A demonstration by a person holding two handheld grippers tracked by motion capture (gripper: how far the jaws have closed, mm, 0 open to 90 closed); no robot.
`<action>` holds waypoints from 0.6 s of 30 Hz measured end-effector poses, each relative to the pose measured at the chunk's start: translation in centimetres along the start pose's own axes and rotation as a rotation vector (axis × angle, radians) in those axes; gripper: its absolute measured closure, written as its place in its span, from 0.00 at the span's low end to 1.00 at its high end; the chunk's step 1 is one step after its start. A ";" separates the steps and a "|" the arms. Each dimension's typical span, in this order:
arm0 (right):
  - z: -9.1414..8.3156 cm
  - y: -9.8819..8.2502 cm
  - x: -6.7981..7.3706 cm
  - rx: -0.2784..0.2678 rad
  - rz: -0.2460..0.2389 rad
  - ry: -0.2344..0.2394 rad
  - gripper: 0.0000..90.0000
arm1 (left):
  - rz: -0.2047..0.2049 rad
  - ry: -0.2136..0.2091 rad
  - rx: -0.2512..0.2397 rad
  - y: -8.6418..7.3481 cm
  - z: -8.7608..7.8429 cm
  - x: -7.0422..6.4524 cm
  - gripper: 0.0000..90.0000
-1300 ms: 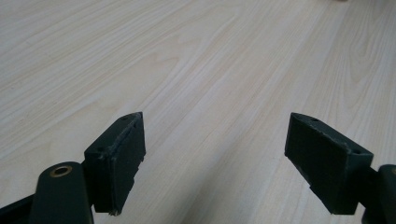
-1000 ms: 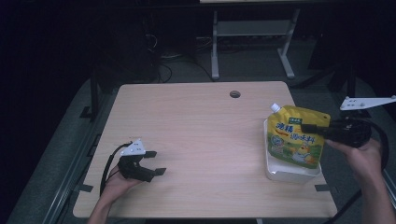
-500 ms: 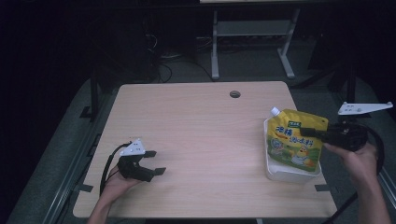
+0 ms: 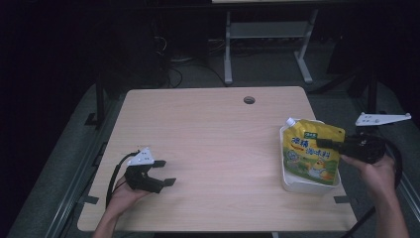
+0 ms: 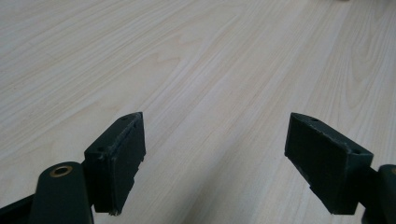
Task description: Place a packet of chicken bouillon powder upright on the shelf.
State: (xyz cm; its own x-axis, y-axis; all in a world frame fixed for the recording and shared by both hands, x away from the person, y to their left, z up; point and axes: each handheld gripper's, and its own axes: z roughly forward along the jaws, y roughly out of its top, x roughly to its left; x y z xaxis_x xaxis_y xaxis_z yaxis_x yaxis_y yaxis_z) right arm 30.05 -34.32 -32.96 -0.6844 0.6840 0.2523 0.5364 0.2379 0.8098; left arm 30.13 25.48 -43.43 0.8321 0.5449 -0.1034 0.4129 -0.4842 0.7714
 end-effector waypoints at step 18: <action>0.8 -1.1 -0.7 0.003 0.030 -0.007 0.99 | 0.001 -0.001 0.008 -0.1 0.1 0.1 0.22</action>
State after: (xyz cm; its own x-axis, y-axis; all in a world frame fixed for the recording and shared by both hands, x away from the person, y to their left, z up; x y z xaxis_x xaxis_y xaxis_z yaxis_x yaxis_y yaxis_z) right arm 30.32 -34.53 -34.44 -0.6642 0.6960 0.2728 0.5584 0.2193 0.8001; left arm 30.18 25.52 -43.57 0.8331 0.5434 -0.1036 0.4151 -0.4902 0.7664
